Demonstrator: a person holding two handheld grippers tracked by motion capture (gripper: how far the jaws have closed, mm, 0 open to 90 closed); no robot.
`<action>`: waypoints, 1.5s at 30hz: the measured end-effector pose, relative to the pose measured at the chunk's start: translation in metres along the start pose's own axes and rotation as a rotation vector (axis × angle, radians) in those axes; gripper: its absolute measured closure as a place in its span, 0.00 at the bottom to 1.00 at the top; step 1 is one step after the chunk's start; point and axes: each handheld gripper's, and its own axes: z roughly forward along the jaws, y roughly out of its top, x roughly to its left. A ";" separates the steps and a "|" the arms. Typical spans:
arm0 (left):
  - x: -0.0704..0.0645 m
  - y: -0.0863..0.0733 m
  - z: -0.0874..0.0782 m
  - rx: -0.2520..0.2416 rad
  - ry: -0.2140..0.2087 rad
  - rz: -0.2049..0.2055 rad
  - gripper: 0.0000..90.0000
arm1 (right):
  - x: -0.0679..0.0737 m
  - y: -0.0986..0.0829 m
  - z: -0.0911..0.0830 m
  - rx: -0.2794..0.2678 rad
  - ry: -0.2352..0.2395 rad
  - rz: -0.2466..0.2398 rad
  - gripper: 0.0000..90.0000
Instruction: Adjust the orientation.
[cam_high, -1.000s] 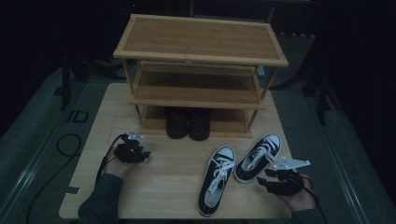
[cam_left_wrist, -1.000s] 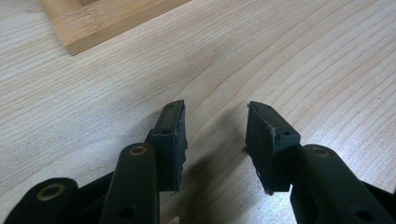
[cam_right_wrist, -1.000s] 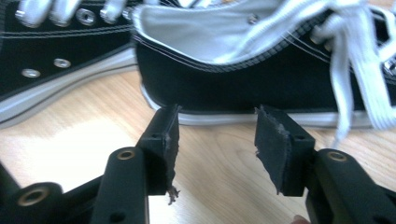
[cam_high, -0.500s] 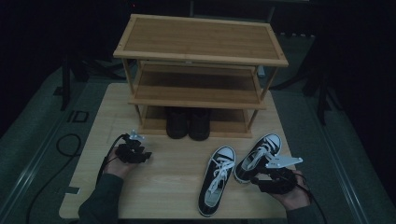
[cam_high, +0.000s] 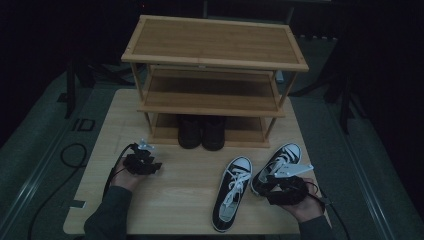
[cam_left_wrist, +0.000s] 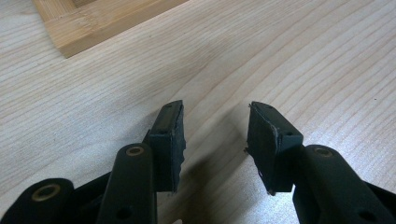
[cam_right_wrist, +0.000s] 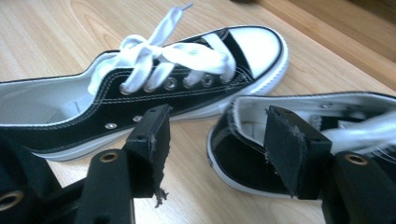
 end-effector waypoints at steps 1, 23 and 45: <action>0.000 0.000 0.000 0.000 0.001 0.000 0.63 | 0.002 0.001 0.002 0.000 0.006 -0.001 0.43; -0.002 0.000 0.000 0.006 0.014 0.012 0.62 | 0.030 0.024 0.021 -0.021 0.031 -0.018 0.37; -0.003 0.000 0.000 0.012 0.017 0.015 0.62 | 0.033 0.020 0.043 0.121 0.082 0.027 0.65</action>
